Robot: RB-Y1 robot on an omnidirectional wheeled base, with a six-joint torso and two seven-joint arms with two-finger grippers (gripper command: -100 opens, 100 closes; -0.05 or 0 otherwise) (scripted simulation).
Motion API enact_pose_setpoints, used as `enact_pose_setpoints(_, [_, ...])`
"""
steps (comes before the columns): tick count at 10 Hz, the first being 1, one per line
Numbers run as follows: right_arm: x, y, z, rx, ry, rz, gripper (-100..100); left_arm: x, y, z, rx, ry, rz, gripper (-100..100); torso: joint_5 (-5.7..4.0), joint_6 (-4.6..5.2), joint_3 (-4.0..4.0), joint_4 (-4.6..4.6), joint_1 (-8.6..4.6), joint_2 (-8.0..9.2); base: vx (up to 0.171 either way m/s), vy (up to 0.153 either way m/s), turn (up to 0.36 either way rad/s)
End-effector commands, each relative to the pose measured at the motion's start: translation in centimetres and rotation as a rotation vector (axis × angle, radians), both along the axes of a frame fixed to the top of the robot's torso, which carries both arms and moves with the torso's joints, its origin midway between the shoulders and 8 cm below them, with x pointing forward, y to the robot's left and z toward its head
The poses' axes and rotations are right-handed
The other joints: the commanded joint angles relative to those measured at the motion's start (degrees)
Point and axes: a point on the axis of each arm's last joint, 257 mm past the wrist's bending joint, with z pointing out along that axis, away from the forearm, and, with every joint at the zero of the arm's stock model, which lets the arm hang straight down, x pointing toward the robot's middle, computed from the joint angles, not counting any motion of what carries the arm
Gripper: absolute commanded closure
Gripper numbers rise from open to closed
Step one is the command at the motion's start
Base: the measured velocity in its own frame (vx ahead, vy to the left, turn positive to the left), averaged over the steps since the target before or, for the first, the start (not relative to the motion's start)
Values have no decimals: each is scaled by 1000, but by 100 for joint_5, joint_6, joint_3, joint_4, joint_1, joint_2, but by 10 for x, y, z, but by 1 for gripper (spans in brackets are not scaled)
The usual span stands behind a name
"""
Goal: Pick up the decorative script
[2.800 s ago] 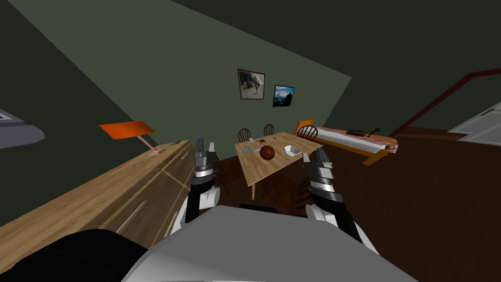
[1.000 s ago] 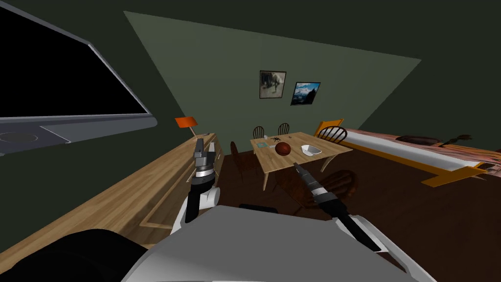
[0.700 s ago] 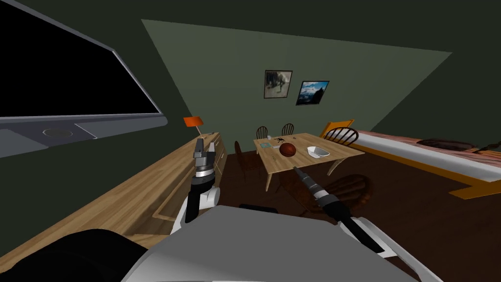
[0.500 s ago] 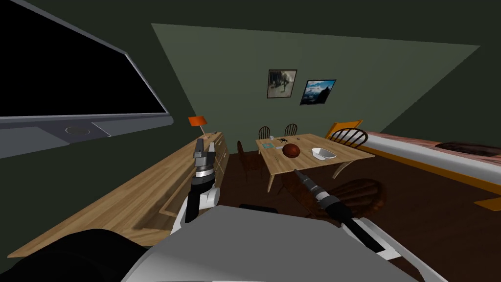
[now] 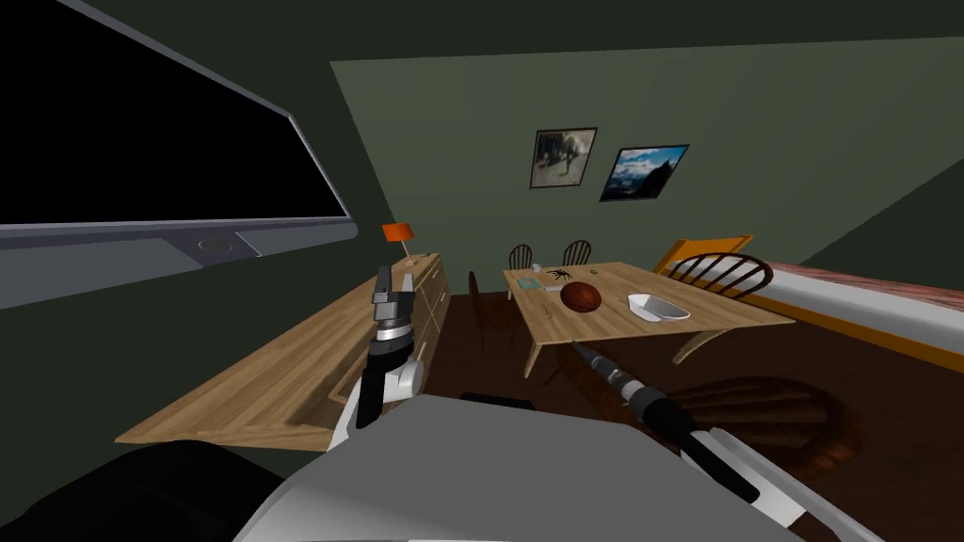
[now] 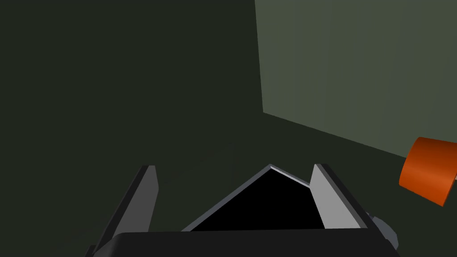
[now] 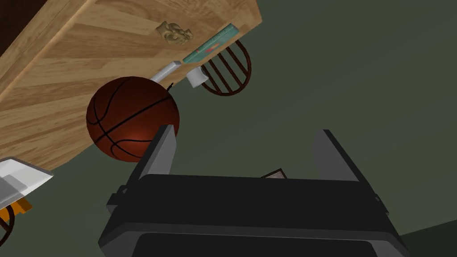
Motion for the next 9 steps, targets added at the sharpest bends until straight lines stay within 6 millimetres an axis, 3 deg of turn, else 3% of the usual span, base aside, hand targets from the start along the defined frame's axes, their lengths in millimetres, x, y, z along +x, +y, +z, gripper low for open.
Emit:
enact_pose_setpoints(1, [-1, -15, -14, -43, 34, 0, -100, 0, 0, 0, 0, 0, 0, 0, 0, 0, 0, 0, 0, 0, 78, 61, 80])
enact_pose_setpoints(4, [-30, -63, -56, -204, 171, -1, -100, 0, 0, 0, 0, 0, 0, 0, -2, -1, -7, -3, -11, -12, 131, 53, 199])
enact_pose_setpoints(5, [-30, -63, -56, -204, 171, -1, -100, 0, 0, 0, 0, 0, 0, 0, -2, 3, -13, -5, -11, -23, 120, 32, 50])
enact_pose_setpoints(9, [-74, -123, -97, -377, 331, -4, -100, 0, 0, 0, 0, 0, 0, 0, -3, 2, -23, -9, -16, -39, 186, 25, 193])
